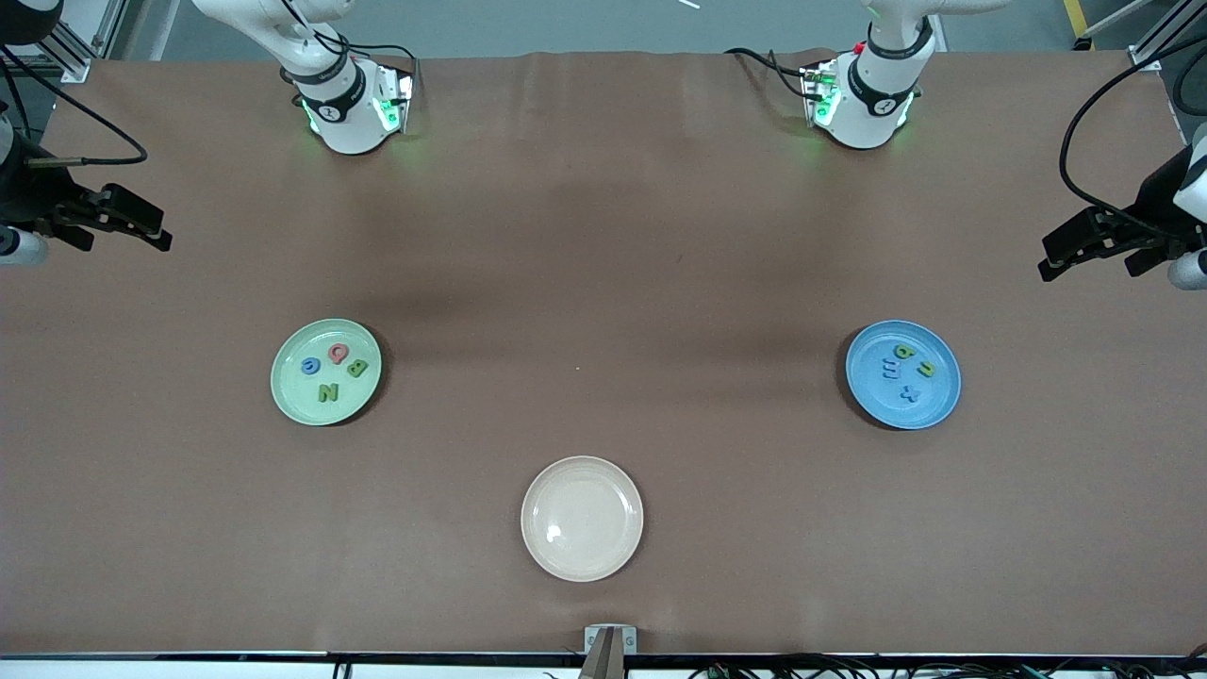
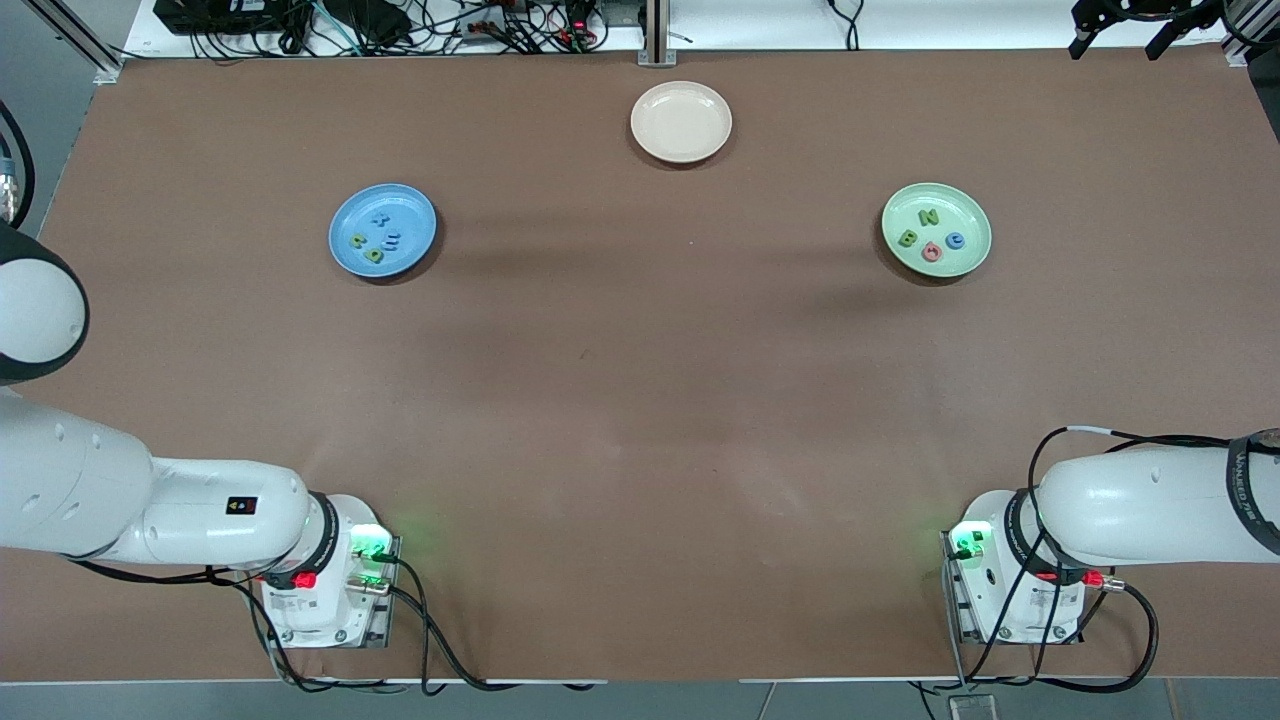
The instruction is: Sort upper and lower case letters into plates
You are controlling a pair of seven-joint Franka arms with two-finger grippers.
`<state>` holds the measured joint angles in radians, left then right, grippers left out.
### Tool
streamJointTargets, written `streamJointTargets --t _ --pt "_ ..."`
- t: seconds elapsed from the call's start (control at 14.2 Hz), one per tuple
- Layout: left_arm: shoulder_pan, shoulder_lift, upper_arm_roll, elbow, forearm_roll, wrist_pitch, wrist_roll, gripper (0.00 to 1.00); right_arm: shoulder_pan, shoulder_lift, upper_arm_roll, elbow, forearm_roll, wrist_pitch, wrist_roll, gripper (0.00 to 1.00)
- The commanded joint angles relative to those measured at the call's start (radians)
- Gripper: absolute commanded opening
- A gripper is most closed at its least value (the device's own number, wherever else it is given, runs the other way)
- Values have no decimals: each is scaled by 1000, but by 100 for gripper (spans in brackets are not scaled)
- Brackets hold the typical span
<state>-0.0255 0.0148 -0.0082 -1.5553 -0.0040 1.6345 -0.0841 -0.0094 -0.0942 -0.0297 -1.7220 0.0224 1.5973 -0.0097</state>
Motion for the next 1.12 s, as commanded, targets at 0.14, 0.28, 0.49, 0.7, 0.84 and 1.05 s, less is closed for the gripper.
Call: streamJointTargets --t 0.14,0.28,0.49,0.7,0.84,1.05 --pt "-1 -12 0 -8 -11 5 6 100 -14 -24 10 -24 11 3 -10 100" --pt "-1 -12 0 -8 -13 5 11 100 -14 -24 10 -24 11 3 -10 100" --pt "-1 -12 0 -8 -11 4 12 100 -14 -24 10 -24 11 4 -10 100" --pt "-2 -13 -4 -8 -11 2 14 100 -14 -24 10 -24 11 3 -10 100" --pt "-2 -13 -4 -8 -11 2 14 100 -14 -25 10 -24 11 3 -10 100" --pt "-2 -13 -6 -8 -13 2 15 100 -14 -24 10 -24 11 4 -10 100"
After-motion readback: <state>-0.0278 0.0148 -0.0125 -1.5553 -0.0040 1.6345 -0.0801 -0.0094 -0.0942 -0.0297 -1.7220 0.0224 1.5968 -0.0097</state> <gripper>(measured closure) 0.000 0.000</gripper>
